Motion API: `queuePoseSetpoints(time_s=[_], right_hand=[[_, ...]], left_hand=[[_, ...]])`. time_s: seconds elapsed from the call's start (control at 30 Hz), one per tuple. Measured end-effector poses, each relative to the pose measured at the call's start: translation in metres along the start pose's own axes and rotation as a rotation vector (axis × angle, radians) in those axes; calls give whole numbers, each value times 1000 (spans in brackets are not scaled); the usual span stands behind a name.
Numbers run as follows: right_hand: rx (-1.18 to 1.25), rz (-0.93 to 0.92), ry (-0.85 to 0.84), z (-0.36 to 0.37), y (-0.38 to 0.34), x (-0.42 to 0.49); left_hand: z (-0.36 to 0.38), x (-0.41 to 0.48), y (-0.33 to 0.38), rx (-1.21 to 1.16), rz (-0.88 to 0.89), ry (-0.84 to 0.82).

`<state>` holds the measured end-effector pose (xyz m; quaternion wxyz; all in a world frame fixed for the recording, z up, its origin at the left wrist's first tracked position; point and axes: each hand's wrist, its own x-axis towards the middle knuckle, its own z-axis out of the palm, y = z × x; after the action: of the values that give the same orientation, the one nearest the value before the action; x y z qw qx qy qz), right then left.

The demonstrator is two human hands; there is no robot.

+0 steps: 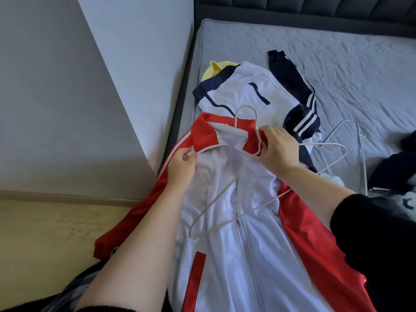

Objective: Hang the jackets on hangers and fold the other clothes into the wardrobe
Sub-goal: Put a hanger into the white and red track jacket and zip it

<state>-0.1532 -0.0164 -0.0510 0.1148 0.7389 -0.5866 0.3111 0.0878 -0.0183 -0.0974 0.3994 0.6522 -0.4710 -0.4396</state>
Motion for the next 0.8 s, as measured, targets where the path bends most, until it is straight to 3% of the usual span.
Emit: queuePoseSetpoints(time_s=[0.23,0.47,0.63,0.73,0.8], right_hand=[[177,-215,-79,-20,-29,-17],[92,-457,-168,-32,-36,-30],[-22,-123,-87,-41,-29,-8],[-156,245,-200,-41,-17,7],[-181,395,-243,-42,-10,11]], left_hand=[[1,-7,22,-271,87,-147],[-16,21,2,-122,9,106],[-20,8,-12,36,-45,236],[-21,3,-13,31,-83,183],[-22,2,-8,11,-62,132]])
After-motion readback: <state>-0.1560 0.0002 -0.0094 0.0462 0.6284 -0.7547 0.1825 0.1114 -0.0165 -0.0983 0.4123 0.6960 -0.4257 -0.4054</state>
